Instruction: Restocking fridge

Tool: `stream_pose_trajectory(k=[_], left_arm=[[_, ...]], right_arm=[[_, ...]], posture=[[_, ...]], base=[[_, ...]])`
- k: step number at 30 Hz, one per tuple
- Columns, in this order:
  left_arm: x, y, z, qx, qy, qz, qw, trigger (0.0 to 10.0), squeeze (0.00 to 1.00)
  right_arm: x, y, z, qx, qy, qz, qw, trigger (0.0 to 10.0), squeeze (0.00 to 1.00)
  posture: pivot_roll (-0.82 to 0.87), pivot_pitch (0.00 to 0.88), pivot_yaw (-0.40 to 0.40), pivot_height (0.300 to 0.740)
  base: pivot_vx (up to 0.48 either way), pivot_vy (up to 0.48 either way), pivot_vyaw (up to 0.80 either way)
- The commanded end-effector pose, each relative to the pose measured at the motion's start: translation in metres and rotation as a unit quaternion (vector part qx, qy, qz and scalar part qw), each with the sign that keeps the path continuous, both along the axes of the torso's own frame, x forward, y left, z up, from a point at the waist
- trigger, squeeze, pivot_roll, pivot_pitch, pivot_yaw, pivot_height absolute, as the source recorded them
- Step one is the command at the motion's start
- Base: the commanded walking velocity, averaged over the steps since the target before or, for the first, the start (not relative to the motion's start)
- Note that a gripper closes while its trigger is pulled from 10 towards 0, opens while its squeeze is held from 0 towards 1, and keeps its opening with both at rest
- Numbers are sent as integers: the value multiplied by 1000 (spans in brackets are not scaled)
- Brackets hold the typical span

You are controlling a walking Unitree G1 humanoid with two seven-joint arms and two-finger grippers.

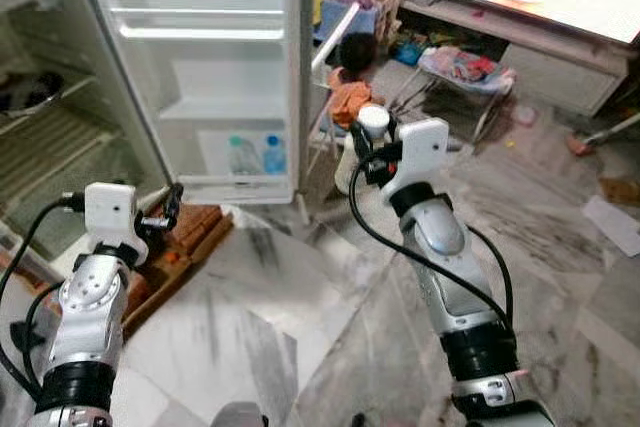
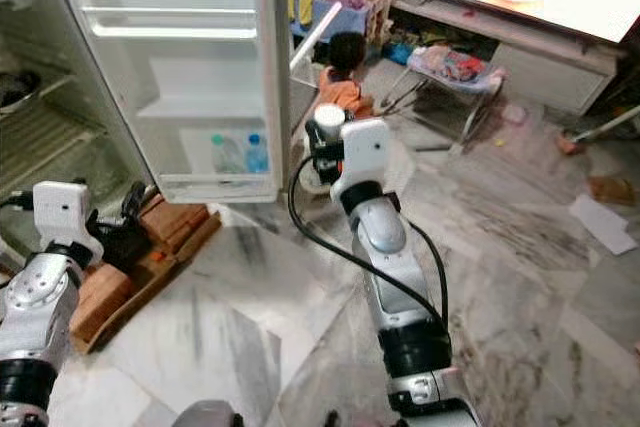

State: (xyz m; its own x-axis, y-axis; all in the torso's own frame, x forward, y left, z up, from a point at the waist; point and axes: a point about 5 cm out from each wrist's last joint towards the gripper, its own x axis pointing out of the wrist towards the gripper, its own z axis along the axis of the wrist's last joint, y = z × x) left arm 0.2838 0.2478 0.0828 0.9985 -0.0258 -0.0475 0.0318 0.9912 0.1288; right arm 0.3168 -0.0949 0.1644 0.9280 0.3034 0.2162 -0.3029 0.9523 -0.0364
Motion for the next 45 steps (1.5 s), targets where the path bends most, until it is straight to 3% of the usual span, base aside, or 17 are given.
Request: stream_pose_trajectory(k=[1, 21, 36, 45], left_arm=[[3, -8, 2, -4, -2, -18, 1000, 10000, 0], [3, -14, 1, -32, 6, -35, 999, 10000, 0], [1, -19, 4, -39, -3, -57, 998, 10000, 0], [-1, -20, 6, -43, -4, -62, 997, 10000, 0]], right_arm=[[2, -13, 7, 1, -20, -22, 1000, 10000, 0], [11, -18, 20, -7, -51, -29, 998, 10000, 0], [9, -12, 25, -17, -69, -24, 997, 10000, 0], [29, -15, 52, -42, -117, -23, 992, 10000, 0]], posture=[[123, 0, -47, 740], [127, 0, -47, 740], [130, 0, -49, 740], [149, 0, -48, 740]], base=[[330, 349, 0], [314, 361, 0], [0, 382, 0], [0, 0, 0]])
